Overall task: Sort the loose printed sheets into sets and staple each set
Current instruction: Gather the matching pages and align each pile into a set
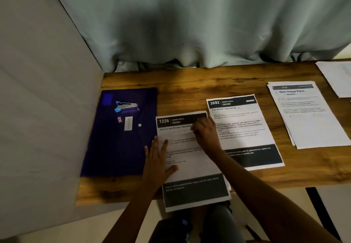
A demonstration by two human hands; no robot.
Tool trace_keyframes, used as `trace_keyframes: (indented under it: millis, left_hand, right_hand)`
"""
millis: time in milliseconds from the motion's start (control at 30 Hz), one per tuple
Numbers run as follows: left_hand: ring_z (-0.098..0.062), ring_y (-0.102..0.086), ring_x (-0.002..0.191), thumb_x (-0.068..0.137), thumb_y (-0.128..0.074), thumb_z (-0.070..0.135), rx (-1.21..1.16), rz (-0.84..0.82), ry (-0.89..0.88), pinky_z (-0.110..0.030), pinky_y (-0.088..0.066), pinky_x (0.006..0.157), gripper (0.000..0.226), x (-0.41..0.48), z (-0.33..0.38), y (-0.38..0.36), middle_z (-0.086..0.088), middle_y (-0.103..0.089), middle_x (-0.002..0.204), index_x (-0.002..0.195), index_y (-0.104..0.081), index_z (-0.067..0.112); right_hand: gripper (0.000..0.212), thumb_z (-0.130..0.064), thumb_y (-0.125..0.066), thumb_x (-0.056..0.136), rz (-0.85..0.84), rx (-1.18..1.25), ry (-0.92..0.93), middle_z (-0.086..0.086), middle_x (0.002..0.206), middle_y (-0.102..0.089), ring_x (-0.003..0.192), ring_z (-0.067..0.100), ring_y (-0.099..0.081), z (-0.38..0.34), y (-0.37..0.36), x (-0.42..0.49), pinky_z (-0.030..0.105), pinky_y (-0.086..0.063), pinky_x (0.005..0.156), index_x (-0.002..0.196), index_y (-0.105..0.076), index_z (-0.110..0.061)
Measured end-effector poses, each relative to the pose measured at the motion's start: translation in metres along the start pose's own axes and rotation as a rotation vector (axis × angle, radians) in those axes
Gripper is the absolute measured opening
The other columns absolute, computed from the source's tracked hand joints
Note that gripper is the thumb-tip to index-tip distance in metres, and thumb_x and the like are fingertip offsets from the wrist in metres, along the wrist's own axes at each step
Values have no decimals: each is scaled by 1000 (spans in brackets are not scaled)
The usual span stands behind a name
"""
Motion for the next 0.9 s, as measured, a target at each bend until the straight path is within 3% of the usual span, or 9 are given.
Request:
trace_keyframes:
  millis: [133, 233, 333, 400, 500, 600, 733, 833, 900]
  left_hand:
    - [-17, 25, 141, 72, -69, 54, -178, 226, -13, -38, 18, 112, 115, 7, 2, 16, 1, 24, 154, 142, 21, 42]
    - [-23, 11, 145, 77, -56, 57, -198, 334, -59, -34, 17, 116, 101, 15, 1, 25, -9, 9, 157, 149, 8, 29]
    - [-19, -6, 145, 85, -46, 51, -254, 346, -60, -33, 10, 118, 78, 25, -1, 29, -10, -14, 156, 148, -15, 19]
    - [-21, -29, 139, 89, -43, 45, -301, 362, -74, -38, -1, 118, 59, 30, -1, 34, -10, -41, 145, 138, -39, 12]
    - [-18, -62, 101, 92, -46, 35, -349, 463, -68, -43, -22, 115, 31, 36, 0, 45, -5, -68, 102, 106, -62, 12]
    - [-12, -61, 86, 91, -58, 20, -376, 508, 22, -47, -33, 111, 9, 44, -5, 51, 1, -67, 86, 95, -64, 14]
    - [-11, -58, 80, 89, -62, 18, -403, 487, 71, -46, -33, 110, 3, 56, -13, 54, 5, -63, 81, 92, -63, 15]
    - [-13, -59, 74, 89, -63, 19, -413, 492, 98, -50, -28, 112, 6, 62, -15, 57, 1, -66, 79, 90, -62, 14]
    - [-20, -62, 83, 86, -66, 17, -393, 509, 104, -52, -25, 113, 12, 68, -16, 58, -4, -67, 87, 96, -62, 12]
  right_hand:
    - [11, -24, -53, 85, 82, 32, -31, 4, 99, -60, 112, 23, -49, 0, 0, -24, 48, -27, 110, 89, -59, -16]
    - [16, -18, -65, 81, 82, 29, -39, 4, 101, -60, 113, 22, -49, 2, -3, -31, 50, -25, 112, 92, -53, -19]
    - [10, -24, -59, 84, 78, 14, -76, 4, 101, -61, 114, 21, -48, 5, -4, -29, 47, -20, 114, 92, -57, -19]
    - [15, -28, -52, 87, 72, 5, -73, 3, 101, -62, 115, 20, -47, 6, -4, -23, 44, -17, 115, 91, -60, -17]
    - [19, -30, -52, 88, 51, 27, -78, 4, 109, -61, 120, 21, -46, 6, -4, -12, 44, -16, 115, 96, -62, -17]
    - [27, -27, -62, 86, 3, 57, -225, 4, 121, -59, 129, 25, -42, 16, -2, -6, 49, -12, 115, 110, -60, -17]
    - [42, -28, -65, 85, -105, 113, -423, 6, 130, -54, 135, 25, -35, 35, 7, -7, 49, -3, 117, 124, -52, -17]
    - [36, -27, -63, 86, -119, 206, -508, 4, 120, -59, 128, 23, -42, 45, 10, -10, 49, -7, 117, 120, -51, -21]
    - [27, -25, -61, 87, -91, 252, -548, 1, 110, -61, 121, 23, -47, 47, 10, -13, 47, -15, 116, 112, -53, -23]
Point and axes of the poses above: each hand's wrist, its own x-axis towards the middle knuckle, its own y-axis out of the back of the hand, z = x × y, the point moved 3 cm from there along x, towards the middle knuckle
